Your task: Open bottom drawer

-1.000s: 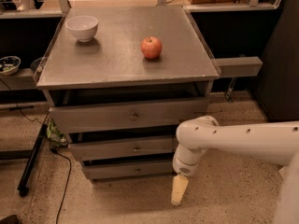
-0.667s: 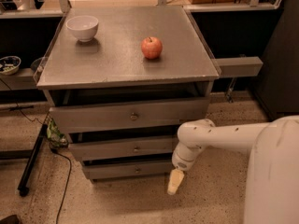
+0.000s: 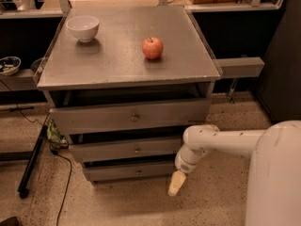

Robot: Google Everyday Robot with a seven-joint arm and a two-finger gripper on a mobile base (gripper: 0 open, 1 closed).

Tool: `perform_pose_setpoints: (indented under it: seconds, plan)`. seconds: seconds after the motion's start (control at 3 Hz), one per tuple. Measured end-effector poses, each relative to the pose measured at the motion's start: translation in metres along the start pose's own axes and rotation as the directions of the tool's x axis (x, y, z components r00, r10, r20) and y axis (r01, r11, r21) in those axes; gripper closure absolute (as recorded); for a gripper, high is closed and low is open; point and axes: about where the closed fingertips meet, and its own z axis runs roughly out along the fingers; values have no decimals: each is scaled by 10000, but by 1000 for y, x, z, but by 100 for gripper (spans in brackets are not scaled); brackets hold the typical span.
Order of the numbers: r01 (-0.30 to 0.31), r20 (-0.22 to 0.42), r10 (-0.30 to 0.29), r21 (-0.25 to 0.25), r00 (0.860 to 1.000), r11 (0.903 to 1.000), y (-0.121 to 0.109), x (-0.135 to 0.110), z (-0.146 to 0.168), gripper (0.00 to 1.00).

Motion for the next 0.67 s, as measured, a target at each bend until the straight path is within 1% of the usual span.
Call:
perform_pose_setpoints:
  seconds: [0.33, 0.67]
  plan:
    - [-250, 605, 263, -224, 9978, 9994, -14, 5, 21, 0]
    - [-485, 1104, 569, -770, 9923, 9958, -43, 9, 57, 0]
